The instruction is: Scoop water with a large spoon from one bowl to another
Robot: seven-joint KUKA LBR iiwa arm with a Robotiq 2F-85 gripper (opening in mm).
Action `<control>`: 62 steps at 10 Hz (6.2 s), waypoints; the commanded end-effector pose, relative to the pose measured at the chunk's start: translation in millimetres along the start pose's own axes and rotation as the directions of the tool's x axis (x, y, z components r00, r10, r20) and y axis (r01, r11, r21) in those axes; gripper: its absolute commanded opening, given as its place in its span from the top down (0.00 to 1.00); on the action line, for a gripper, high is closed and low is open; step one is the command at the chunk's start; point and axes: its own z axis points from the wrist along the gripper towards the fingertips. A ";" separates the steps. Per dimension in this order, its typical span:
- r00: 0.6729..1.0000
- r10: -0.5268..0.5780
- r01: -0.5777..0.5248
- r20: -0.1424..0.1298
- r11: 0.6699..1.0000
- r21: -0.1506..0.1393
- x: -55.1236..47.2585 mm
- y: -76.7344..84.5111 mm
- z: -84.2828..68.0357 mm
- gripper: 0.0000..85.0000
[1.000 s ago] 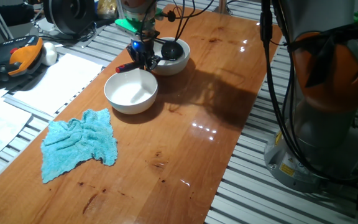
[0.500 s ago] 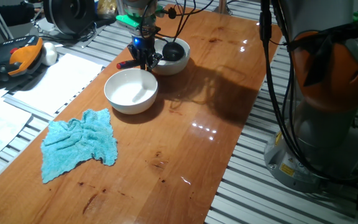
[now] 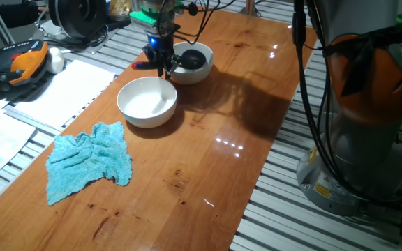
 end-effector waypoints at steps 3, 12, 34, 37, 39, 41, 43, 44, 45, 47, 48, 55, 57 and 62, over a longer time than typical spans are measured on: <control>1.000 -0.010 0.010 -0.026 1.000 0.009 -0.5 -2.5 -8.2 1.00; 0.999 -0.043 0.044 -0.028 0.999 0.017 -3.7 -6.1 -25.1 1.00; 0.972 -0.229 0.226 0.051 0.972 0.063 -21.0 -18.8 -55.7 1.00; 0.968 -0.244 0.240 0.058 0.968 0.071 -23.3 -16.0 -60.2 1.00; 0.969 -0.243 0.239 0.055 0.969 0.070 -22.2 -15.6 -59.4 1.00; 0.970 -0.237 0.233 0.058 0.970 0.072 -19.8 -15.0 -57.5 1.00; 0.968 -0.241 0.234 0.065 0.967 0.101 -18.3 -14.7 -56.3 1.00; 0.966 -0.248 0.240 0.068 0.965 0.106 -18.1 -14.7 -55.8 1.00; 0.964 -0.254 0.244 0.074 0.963 0.114 -17.9 -14.6 -55.5 1.00; 0.966 -0.252 0.246 0.060 0.965 0.087 -20.4 -15.1 -57.2 1.00; 0.968 -0.244 0.240 0.056 0.968 0.072 -20.5 -14.9 -57.5 1.00; 0.968 -0.233 0.210 0.097 0.957 0.202 -20.3 -19.2 -44.4 1.00; 0.965 -0.241 0.217 0.100 0.954 0.209 -21.0 -17.1 -36.2 1.00; 0.969 -0.237 0.221 0.066 0.957 0.189 -17.8 -15.2 -30.0 1.00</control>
